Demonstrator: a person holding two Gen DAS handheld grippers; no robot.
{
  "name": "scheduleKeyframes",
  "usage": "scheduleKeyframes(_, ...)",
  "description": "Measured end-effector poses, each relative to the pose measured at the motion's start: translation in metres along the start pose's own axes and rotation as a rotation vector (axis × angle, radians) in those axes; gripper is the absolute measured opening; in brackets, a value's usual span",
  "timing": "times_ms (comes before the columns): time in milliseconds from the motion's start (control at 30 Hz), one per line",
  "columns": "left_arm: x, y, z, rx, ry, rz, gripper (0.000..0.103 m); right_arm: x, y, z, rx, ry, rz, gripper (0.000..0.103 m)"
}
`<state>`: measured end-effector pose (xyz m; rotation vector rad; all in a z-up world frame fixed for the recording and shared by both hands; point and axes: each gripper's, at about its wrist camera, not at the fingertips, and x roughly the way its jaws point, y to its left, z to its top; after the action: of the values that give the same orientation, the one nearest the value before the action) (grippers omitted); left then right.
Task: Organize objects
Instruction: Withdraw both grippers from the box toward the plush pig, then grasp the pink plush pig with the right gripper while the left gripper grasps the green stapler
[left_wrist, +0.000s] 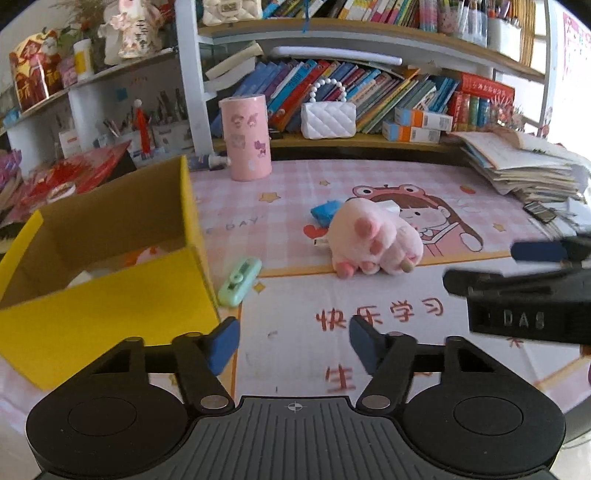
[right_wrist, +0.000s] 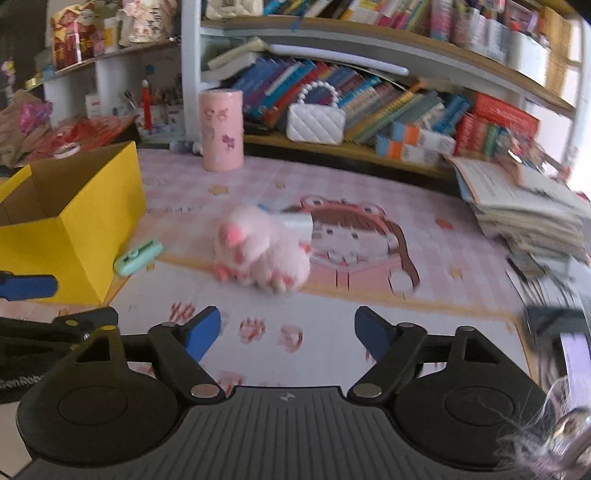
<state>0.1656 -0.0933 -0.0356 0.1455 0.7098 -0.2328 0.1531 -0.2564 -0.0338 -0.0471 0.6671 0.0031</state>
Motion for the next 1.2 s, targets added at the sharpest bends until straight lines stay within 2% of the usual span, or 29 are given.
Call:
scheduleKeyframes(67, 0.01, -0.005, 0.005, 0.012, 0.012, 0.007, 0.051, 0.012, -0.006, 0.009, -0.022, -0.01, 0.023, 0.077)
scheduleKeyframes(133, 0.022, -0.009, 0.01, 0.025, 0.029, 0.028, 0.037, 0.024, -0.013, 0.019, -0.04, -0.011, 0.049, 0.076)
scheduleKeyframes(367, 0.07, -0.02, 0.031, 0.034, 0.06, 0.169, 0.034, 0.063, -0.024, 0.048, -0.108, -0.016, 0.118, 0.076)
scheduleKeyframes(500, 0.093, -0.011, 0.038, -0.01, 0.097, 0.187, 0.03, 0.079, -0.024, 0.056, -0.152, -0.012, 0.165, 0.076)
scheduleKeyframes(667, 0.109, -0.009, 0.044, -0.016, 0.102, 0.219, 0.031, 0.091, -0.024, 0.059, -0.177, -0.002, 0.208, 0.076)
scheduleKeyframes(833, 0.126, 0.005, 0.051, -0.05, 0.123, 0.295, 0.031, 0.099, -0.03, 0.059, -0.17, 0.013, 0.221, 0.076)
scheduleKeyframes(900, 0.129, 0.014, 0.053, -0.09, 0.134, 0.28, 0.035, 0.101, -0.033, 0.058, -0.165, 0.018, 0.224, 0.076)
scheduleKeyframes(933, 0.131, 0.017, 0.054, -0.107, 0.139, 0.255, 0.043, 0.102, -0.034, 0.058, -0.162, 0.02, 0.228, 0.076)
scheduleKeyframes(1000, 0.134, 0.019, 0.055, -0.124, 0.145, 0.222, 0.048, 0.106, -0.036, 0.057, -0.163, 0.028, 0.244, 0.076)
scheduleKeyframes(1200, 0.15, 0.028, 0.057, -0.155, 0.16, 0.186, 0.05, 0.114, -0.028, 0.056, -0.222, 0.039, 0.288, 0.076)
